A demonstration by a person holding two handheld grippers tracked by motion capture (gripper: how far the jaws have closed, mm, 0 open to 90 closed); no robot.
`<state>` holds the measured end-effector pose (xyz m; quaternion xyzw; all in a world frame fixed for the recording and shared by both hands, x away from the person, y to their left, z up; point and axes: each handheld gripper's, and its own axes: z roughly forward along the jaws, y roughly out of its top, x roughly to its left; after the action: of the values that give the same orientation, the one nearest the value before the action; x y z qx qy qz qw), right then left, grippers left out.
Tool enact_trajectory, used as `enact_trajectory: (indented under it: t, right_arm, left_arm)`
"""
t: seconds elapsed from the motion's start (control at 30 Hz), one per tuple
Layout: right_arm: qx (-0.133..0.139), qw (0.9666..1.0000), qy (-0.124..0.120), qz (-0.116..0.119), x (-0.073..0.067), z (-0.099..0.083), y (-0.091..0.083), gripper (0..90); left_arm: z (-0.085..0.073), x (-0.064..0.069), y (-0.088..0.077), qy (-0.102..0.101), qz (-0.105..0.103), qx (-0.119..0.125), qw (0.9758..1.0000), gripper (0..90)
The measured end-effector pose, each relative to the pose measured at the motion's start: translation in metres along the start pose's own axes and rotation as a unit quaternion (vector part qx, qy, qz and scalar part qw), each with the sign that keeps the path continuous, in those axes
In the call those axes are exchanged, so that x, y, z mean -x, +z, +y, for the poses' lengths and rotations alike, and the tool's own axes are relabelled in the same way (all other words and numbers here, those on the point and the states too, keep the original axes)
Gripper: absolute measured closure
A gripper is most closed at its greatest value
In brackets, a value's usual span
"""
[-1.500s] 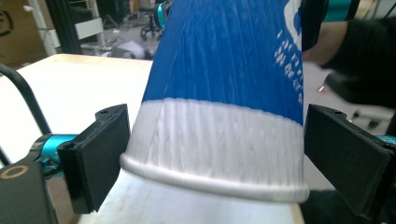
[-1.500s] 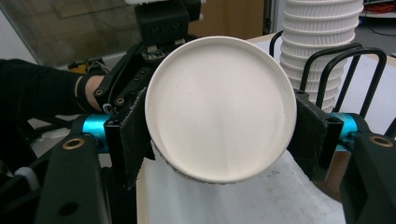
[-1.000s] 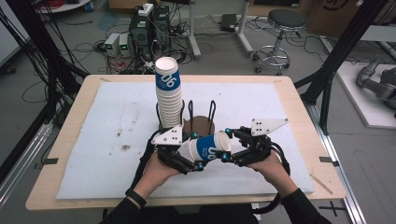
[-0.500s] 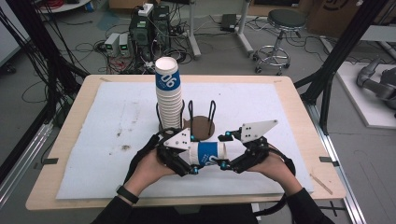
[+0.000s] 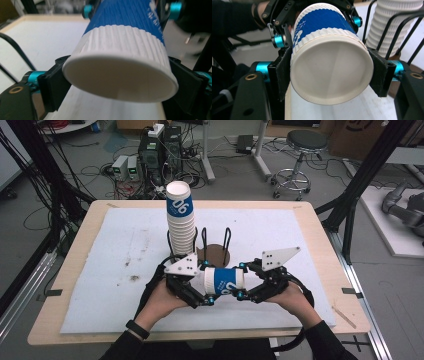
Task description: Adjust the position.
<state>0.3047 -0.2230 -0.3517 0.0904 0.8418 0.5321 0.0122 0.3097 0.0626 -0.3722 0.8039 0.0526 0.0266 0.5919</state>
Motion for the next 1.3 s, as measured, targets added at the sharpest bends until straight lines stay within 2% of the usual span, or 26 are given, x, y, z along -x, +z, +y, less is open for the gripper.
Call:
enact_trajectory:
  t: [0.03, 0.17, 0.2, 0.23, 0.27, 0.33, 0.43, 0.57, 0.67, 0.7, 0.73, 0.77, 0.8, 0.83, 0.9, 0.93, 0.97, 1.03, 1.17, 1.2, 1.23, 1.3]
  right_arm:
    - [0.010, 0.9999, 0.003, 0.003, 0.000, 0.000, -0.001, 29.8]
    - [0.046, 0.9986, 0.019, 0.015, 0.005, -0.004, -0.007, 29.9]
    - [0.051, 0.9983, 0.021, 0.016, 0.005, -0.005, -0.007, 29.9]
    - [0.057, 0.9981, 0.021, 0.014, 0.005, -0.005, -0.008, 29.9]
    - [0.059, 0.9980, 0.019, 0.012, 0.005, -0.006, -0.008, 29.9]
    - [0.059, 0.9980, 0.019, 0.011, 0.005, -0.006, -0.007, 29.9]
    - [0.057, 0.9980, 0.021, 0.016, 0.005, -0.007, -0.008, 30.1]
    - [0.035, 0.9991, 0.021, 0.014, 0.005, -0.008, -0.006, 27.7]
    - [0.005, 0.9998, 0.016, 0.003, 0.005, -0.006, -0.004, 21.6]
    - [-0.008, 0.9999, 0.007, -0.004, 0.005, -0.005, -0.003, 21.4]
    - [-0.024, 0.9997, -0.001, -0.010, 0.003, -0.003, -0.003, 21.4]
    - [-0.035, 0.9992, -0.009, -0.015, 0.002, -0.001, -0.003, 21.4]
    - [-0.035, 0.9992, -0.009, -0.015, 0.002, -0.001, -0.003, 21.4]
    - [-0.059, 0.9976, -0.030, -0.021, -0.001, 0.003, -0.002, 21.3]
    - [-0.084, 0.9947, -0.051, -0.032, -0.005, 0.006, 0.000, 21.4]
    - [-0.084, 0.9947, -0.051, -0.032, -0.005, 0.006, 0.000, 21.4]
    - [-0.095, 0.9931, -0.059, -0.035, -0.007, 0.006, 0.003, 21.4]
    - [-0.123, 0.9894, -0.070, -0.033, -0.009, 0.004, 0.011, 21.4]
    - [-0.136, 0.9869, -0.079, -0.037, -0.009, 0.001, 0.015, 28.9]
    - [-0.133, 0.9874, -0.078, -0.036, -0.008, 0.000, 0.015, 29.0]
    - [-0.130, 0.9879, -0.076, -0.035, -0.008, 0.000, 0.014, 28.9]
    - [-0.110, 0.9915, -0.066, -0.025, -0.005, -0.001, 0.011, 28.8]
  left_arm:
    - [-0.002, -0.001, -0.001, -0.015, -0.006, 0.021, 0.9996, 11.0]
    - [-0.005, -0.004, 0.000, -0.044, -0.022, 0.064, 0.9968, 9.5]
    - [-0.005, -0.004, 0.000, -0.044, -0.022, 0.064, 0.9968, 9.5]
    - [-0.005, -0.006, 0.000, -0.057, -0.025, 0.073, 0.9954, 9.5]
    - [-0.005, -0.007, 0.000, -0.059, -0.024, 0.076, 0.9951, 9.5]
    - [-0.005, -0.007, 0.000, -0.057, -0.023, 0.072, 0.9955, 13.3]
    - [-0.004, -0.009, -0.002, -0.050, -0.032, 0.070, 0.9958, 18.4]
    - [0.005, -0.008, -0.004, -0.024, -0.027, 0.024, 0.9991, 20.9]
    - [0.015, -0.006, -0.002, -0.001, -0.022, -0.021, 0.9995, 21.7]
    - [0.015, -0.006, -0.002, -0.001, -0.022, -0.021, 0.9995, 21.9]
    - [0.021, -0.005, -0.001, 0.011, -0.019, -0.054, 0.9983, 22.0]
    - [0.024, -0.005, 0.001, 0.018, -0.020, -0.074, 0.9968, 22.0]
    - [0.024, -0.005, 0.001, 0.018, -0.020, -0.074, 0.9968, 22.0]
    - [0.028, -0.003, 0.004, 0.033, -0.014, -0.109, 0.9934, 22.0]
    - [0.032, 0.000, 0.009, 0.048, -0.010, -0.139, 0.9891, 22.0]
    - [0.032, 0.000, 0.009, 0.048, -0.010, -0.139, 0.9891, 22.0]
    - [0.034, 0.001, 0.011, 0.055, -0.008, -0.152, 0.9868, 22.0]
    - [0.038, 0.003, 0.016, 0.060, -0.009, -0.167, 0.9842, 22.0]
    - [0.041, 0.004, 0.017, 0.066, -0.011, -0.164, 0.9841, 22.0]
    - [0.041, 0.004, 0.017, 0.069, -0.009, -0.160, 0.9847, 21.4]
    - [0.041, 0.003, 0.016, 0.069, -0.008, -0.146, 0.9868, 20.0]
    - [0.039, 0.004, 0.015, 0.064, -0.005, -0.115, 0.9912, 18.0]
